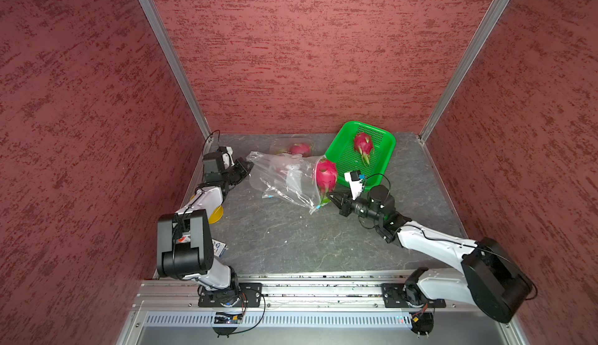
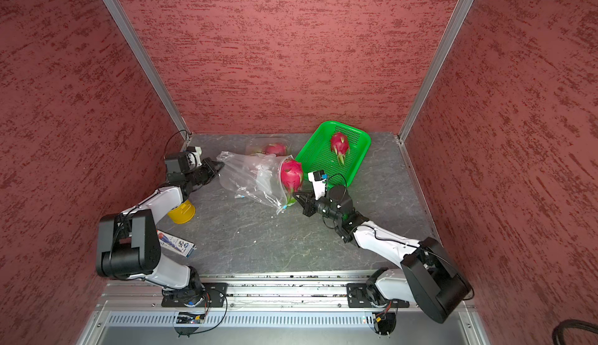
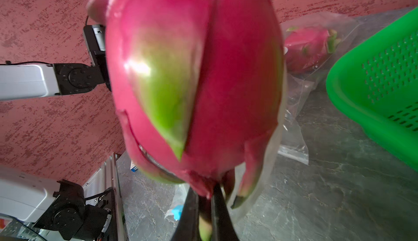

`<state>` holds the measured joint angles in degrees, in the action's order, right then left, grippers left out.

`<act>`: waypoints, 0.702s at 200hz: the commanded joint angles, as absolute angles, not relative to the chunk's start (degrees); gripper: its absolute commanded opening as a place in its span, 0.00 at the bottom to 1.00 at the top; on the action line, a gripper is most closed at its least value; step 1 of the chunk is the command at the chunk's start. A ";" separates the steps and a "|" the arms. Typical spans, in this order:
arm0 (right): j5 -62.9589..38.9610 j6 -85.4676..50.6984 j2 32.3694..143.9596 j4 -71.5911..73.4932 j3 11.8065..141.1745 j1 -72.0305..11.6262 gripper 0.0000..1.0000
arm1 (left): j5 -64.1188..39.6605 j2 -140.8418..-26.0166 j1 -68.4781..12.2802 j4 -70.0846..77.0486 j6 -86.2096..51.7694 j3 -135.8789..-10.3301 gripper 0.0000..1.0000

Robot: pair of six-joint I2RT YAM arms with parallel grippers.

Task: Open the zip-top bag and take out the dragon fruit
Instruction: Pick up the dragon fruit from the zipper food storage bag.

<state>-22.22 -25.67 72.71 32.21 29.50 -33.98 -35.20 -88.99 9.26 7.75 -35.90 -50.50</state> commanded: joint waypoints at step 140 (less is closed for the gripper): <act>-9.32 -23.57 71.54 48.37 36.75 -31.05 0.00 | -36.68 -90.52 3.99 7.62 -34.01 -49.59 0.00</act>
<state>-12.03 -24.82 73.08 43.11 35.22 -31.81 -35.90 -89.73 3.64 7.46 -35.11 -50.39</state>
